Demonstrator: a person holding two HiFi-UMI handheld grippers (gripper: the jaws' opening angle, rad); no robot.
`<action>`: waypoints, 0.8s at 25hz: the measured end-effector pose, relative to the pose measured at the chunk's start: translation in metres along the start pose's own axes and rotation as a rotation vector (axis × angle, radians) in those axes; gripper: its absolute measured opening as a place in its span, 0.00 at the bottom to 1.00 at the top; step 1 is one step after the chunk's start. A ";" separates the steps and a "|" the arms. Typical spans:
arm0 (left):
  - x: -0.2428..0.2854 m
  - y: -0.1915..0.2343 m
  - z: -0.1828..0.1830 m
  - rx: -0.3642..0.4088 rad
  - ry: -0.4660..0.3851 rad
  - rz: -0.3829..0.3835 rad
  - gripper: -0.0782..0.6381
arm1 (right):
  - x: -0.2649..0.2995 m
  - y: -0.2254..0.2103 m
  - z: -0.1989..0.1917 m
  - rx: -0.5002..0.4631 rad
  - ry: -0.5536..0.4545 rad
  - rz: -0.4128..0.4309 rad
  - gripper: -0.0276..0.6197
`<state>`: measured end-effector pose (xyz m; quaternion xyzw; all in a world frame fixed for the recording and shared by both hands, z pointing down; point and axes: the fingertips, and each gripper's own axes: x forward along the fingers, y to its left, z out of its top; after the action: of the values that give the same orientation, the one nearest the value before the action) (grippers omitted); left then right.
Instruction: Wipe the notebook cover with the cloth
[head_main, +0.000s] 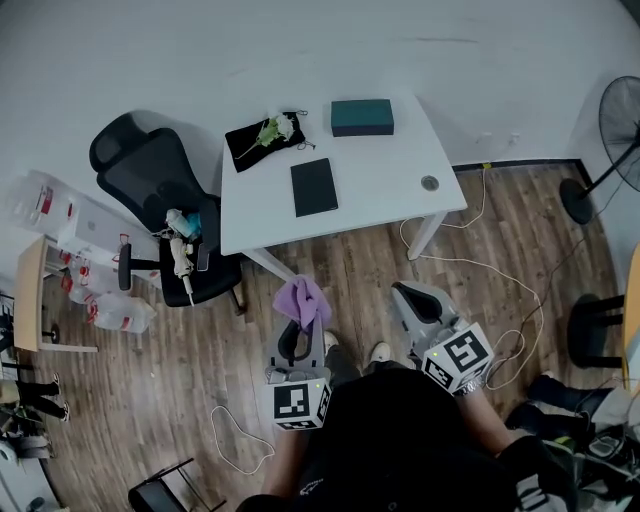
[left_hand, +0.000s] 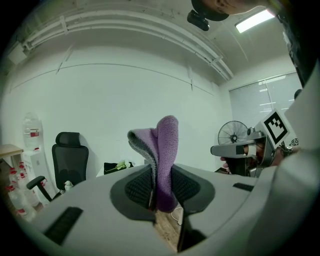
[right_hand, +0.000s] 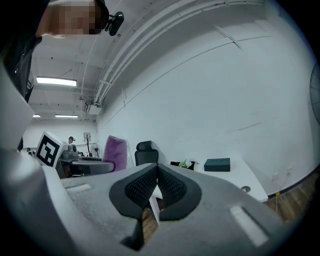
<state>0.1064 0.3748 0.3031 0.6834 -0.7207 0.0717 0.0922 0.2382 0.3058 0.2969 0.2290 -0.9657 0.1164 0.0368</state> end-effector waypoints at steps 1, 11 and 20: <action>0.004 0.000 -0.001 -0.007 0.003 -0.002 0.24 | 0.001 -0.002 0.000 -0.003 0.001 -0.001 0.05; 0.064 -0.017 0.005 0.004 -0.003 -0.126 0.24 | -0.003 -0.049 -0.002 0.008 -0.001 -0.127 0.05; 0.132 0.003 0.009 0.001 0.015 -0.180 0.24 | 0.045 -0.083 0.006 -0.006 0.017 -0.160 0.05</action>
<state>0.0971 0.2449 0.3247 0.7449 -0.6556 0.0684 0.1033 0.2348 0.2131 0.3142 0.3045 -0.9443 0.1123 0.0549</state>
